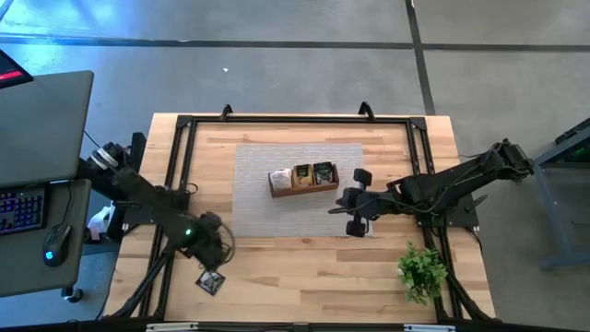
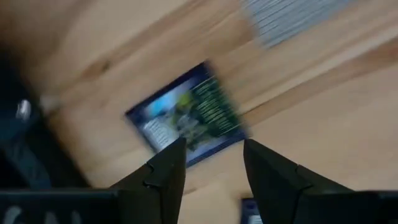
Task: Pick & Place Tea
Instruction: Put the violet tea bag into the right section of the wooden organizer
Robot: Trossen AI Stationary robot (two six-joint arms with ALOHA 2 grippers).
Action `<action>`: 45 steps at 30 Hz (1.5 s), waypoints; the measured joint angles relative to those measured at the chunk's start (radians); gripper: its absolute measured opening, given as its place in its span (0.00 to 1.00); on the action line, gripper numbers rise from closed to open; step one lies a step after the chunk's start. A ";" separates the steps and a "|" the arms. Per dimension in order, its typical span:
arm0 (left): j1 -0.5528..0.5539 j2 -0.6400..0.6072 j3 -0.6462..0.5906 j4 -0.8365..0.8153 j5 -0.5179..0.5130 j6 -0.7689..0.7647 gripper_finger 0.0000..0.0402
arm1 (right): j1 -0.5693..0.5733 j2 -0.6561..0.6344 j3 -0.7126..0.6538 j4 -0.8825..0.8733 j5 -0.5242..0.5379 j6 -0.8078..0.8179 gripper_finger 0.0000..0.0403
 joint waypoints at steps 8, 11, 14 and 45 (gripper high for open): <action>-0.117 0.021 -0.202 0.314 -0.078 -0.237 0.39 | 0.000 0.000 0.000 0.004 -0.092 0.000 0.04; -0.114 0.042 -0.238 0.419 -0.122 -0.234 0.39 | 0.000 0.000 0.000 0.014 -0.085 0.000 0.03; -0.114 0.050 -0.237 0.480 -0.198 -0.233 0.39 | 0.000 0.000 0.000 0.031 -0.082 0.000 0.04; 0.083 0.164 0.043 0.899 -0.578 0.527 0.39 | 0.000 0.000 0.000 0.059 -0.086 0.000 0.03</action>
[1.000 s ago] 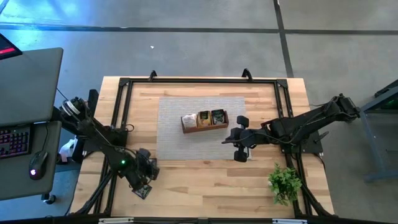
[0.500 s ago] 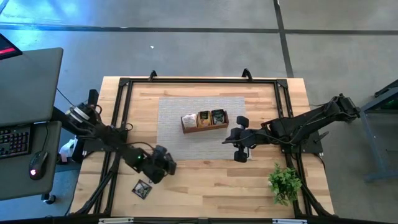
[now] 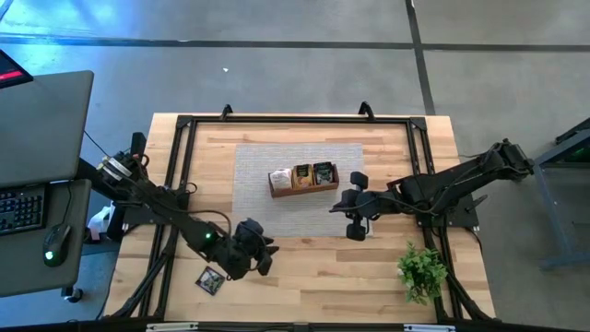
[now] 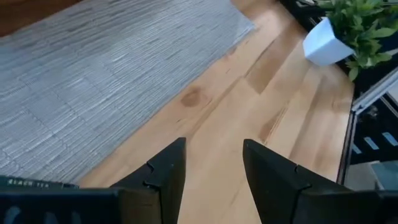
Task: Pick & Place Tea
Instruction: Put the violet tea bag into the right section of the wooden organizer
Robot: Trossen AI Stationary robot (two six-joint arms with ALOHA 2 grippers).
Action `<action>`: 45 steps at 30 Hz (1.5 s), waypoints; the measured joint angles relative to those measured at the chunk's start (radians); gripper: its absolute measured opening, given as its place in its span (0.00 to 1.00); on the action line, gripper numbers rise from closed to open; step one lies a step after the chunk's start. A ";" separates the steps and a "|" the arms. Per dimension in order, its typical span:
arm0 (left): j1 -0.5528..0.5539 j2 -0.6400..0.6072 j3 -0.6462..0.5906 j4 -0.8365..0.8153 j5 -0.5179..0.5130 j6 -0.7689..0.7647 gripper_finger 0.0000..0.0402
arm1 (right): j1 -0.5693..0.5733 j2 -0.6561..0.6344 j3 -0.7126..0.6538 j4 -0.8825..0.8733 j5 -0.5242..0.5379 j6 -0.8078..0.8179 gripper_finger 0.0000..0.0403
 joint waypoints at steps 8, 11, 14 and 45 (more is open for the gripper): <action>0.000 0.000 0.006 -0.013 -0.013 0.017 0.39 | 0.000 0.000 0.000 0.006 0.000 0.000 0.03; 0.000 0.000 0.006 -0.033 -0.012 0.016 0.39 | 0.000 0.000 0.000 0.008 0.000 0.000 0.03; 0.000 0.000 0.006 -0.046 -0.012 0.016 0.39 | 0.000 0.000 0.000 0.008 0.000 0.000 0.03; 0.000 0.002 0.006 -0.130 0.051 0.019 0.39 | 0.000 0.000 0.000 0.023 -0.003 0.000 0.04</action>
